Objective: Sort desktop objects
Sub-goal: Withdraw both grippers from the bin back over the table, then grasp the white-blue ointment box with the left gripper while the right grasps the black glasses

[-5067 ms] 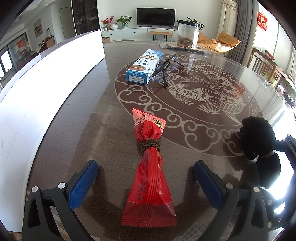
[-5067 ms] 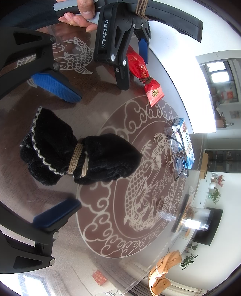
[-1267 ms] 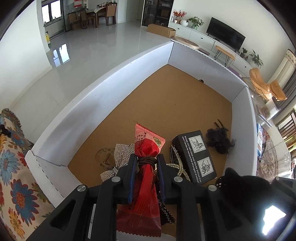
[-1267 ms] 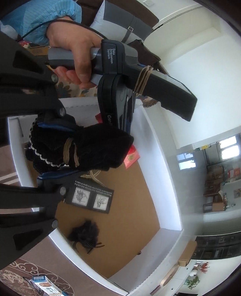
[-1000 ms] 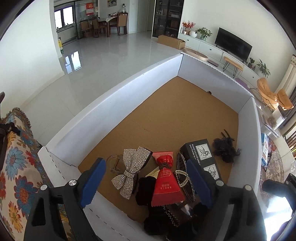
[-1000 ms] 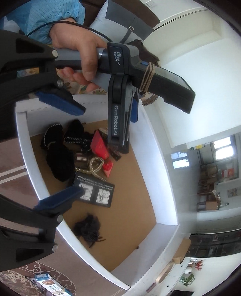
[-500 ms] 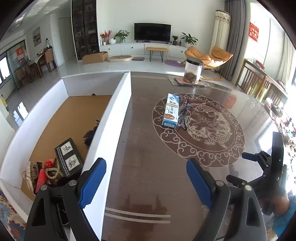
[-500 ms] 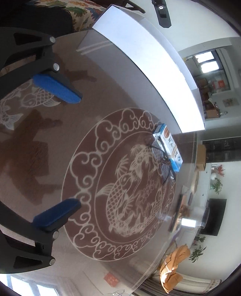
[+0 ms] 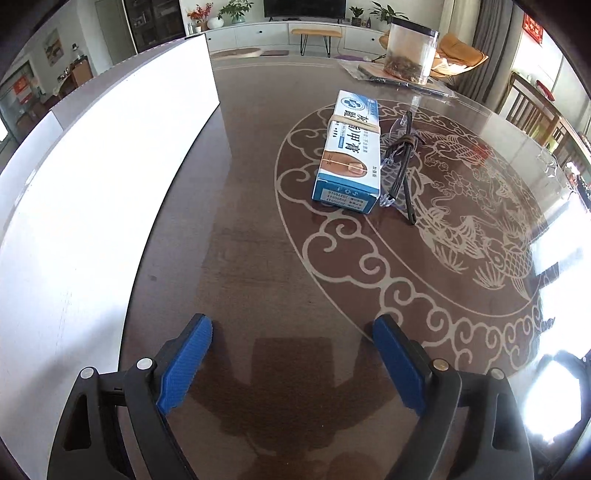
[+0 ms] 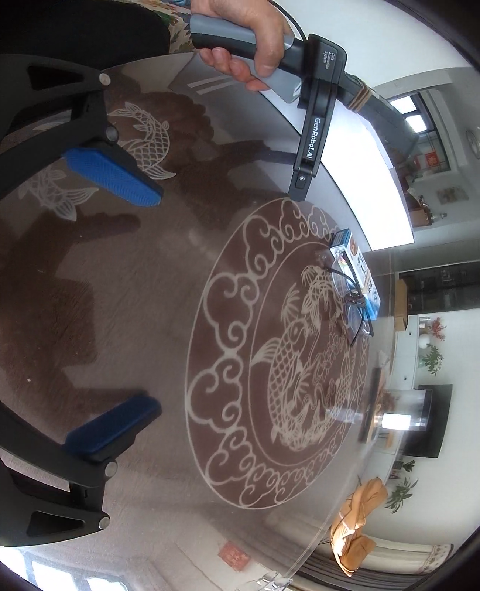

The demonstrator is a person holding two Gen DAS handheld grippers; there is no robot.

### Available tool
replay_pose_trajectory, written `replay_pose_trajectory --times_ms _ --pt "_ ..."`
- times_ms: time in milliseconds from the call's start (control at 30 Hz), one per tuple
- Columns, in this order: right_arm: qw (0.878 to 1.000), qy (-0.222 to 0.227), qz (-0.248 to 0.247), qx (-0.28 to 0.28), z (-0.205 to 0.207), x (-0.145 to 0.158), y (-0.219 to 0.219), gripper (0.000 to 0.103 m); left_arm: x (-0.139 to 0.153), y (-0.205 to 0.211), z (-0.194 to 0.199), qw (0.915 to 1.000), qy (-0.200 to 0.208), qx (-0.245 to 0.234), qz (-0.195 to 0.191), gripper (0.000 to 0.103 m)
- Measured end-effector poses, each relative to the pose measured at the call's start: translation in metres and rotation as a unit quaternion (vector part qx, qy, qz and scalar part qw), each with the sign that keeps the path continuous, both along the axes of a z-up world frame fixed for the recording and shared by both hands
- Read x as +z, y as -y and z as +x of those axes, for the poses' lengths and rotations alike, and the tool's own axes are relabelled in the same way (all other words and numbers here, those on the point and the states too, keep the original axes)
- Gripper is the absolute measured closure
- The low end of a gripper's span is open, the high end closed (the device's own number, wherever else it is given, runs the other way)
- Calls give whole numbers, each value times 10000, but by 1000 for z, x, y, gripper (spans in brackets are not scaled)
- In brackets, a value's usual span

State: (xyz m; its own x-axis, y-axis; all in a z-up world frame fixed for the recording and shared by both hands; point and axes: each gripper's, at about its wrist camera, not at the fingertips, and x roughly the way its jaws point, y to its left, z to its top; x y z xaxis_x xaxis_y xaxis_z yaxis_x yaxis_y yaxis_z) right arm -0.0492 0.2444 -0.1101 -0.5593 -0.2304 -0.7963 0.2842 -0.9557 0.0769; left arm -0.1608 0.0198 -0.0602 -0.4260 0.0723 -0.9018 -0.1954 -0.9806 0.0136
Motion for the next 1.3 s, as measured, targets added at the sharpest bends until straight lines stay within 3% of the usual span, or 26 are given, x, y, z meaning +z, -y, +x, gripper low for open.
replay_pose_trajectory --times_ms 200,300,467,633,667,733,767,800,933,1300 --pt "9990 3 447 6 1 -5 11 0 1 -14 -40 10000 -92 -23 13 9" --pt "9990 1 439 49 2 -4 13 0 -2 -17 -56 9998 -188 61 43 2" --pt "9990 -1 441 48 2 -4 13 0 -2 -33 -67 9985 -399 -351 101 2" --pt "9990 -1 440 48 2 -4 13 0 -1 -45 -79 9983 -383 -424 120 2" --pt "9990 -1 441 48 2 -4 13 0 -1 -48 -80 9978 -427 -476 147 6" --pt "9990 -1 440 47 2 -4 13 0 3 -51 -79 9967 -620 -491 171 30" --pt "9990 -1 440 47 2 -4 13 0 5 -52 -80 9966 -657 -458 179 49" --pt "9990 -1 440 47 2 -4 13 0 7 -52 -81 9967 -657 -434 190 61" --pt "9990 -1 440 47 2 -4 13 0 6 -44 -64 9964 -758 -294 227 62" --pt "9990 -1 441 46 2 -4 13 0 3 19 52 9922 -1021 699 115 61"
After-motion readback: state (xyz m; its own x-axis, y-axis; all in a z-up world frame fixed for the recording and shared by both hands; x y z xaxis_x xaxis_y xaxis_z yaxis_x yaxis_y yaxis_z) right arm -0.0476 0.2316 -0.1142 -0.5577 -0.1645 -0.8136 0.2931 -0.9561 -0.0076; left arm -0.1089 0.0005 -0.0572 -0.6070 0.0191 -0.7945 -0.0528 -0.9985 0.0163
